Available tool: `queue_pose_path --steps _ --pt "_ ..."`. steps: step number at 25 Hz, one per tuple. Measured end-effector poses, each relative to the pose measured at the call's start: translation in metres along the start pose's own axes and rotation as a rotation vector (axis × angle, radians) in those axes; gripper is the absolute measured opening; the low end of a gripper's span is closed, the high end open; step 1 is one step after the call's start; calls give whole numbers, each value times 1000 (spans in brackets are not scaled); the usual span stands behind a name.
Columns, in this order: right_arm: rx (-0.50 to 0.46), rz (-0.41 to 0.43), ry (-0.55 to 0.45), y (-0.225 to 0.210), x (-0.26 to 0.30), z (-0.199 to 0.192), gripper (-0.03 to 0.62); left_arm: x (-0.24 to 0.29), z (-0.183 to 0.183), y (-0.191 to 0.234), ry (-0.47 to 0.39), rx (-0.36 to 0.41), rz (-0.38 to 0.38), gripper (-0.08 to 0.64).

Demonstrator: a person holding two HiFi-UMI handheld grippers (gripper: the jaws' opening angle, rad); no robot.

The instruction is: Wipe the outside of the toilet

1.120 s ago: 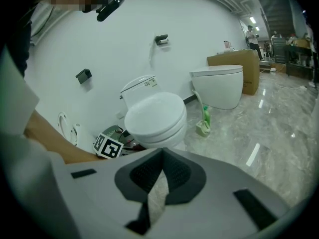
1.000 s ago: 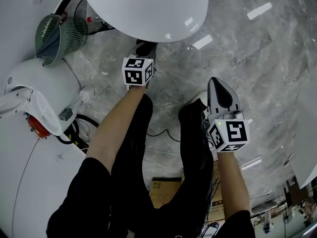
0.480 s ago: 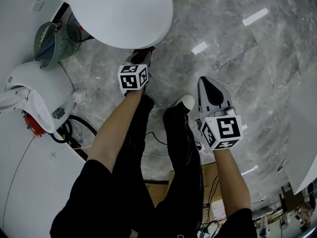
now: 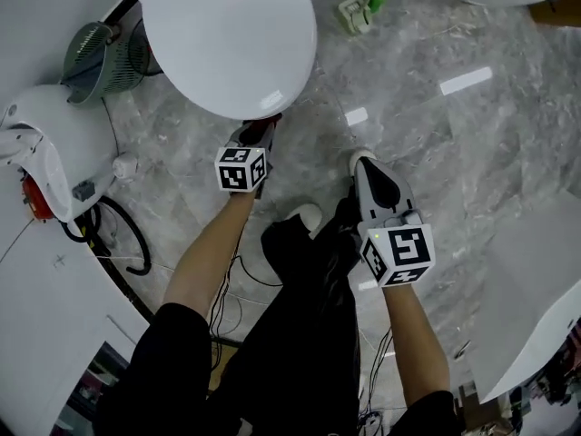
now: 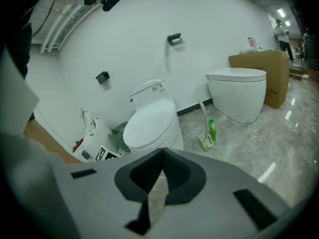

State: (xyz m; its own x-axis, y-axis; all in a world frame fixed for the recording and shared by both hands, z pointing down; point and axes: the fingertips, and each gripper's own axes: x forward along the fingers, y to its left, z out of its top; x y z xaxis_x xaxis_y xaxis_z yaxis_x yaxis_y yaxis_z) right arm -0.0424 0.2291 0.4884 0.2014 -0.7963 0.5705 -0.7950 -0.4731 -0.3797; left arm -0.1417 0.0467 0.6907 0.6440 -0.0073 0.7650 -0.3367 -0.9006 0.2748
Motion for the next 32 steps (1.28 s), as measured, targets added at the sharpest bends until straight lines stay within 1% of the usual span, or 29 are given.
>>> queue_pose_path --steps 3,6,10,12,15,17,19,22,26,29,32 --pt "-28 87 27 -16 21 15 3 3 4 -1 -29 -34 37 71" --pt "-71 167 71 -27 34 24 3 3 6 0 -59 -100 88 71" --pt "-121 261 146 -40 43 44 3 -15 0 -1 -57 -186 222 72" --pt "-177 313 179 -45 45 63 3 -29 4 -17 -74 -248 276 72" --pt "-280 376 226 -50 45 104 3 -49 16 -51 -127 -372 337 71" --pt "-311 398 245 -45 44 131 3 -64 26 -68 -152 -440 363 71" --pt "-331 420 250 -35 42 157 3 -81 41 -82 -179 -483 386 72" --pt "-372 458 242 -20 40 196 3 -102 71 -103 -228 -514 411 72" --pt "-408 499 222 -13 46 250 3 -125 119 -126 -285 -499 439 72" --pt "-426 541 221 -26 71 292 3 -118 163 -137 -325 -496 487 72" --pt "-440 616 246 -36 102 321 3 -102 203 -142 -364 -520 535 72"
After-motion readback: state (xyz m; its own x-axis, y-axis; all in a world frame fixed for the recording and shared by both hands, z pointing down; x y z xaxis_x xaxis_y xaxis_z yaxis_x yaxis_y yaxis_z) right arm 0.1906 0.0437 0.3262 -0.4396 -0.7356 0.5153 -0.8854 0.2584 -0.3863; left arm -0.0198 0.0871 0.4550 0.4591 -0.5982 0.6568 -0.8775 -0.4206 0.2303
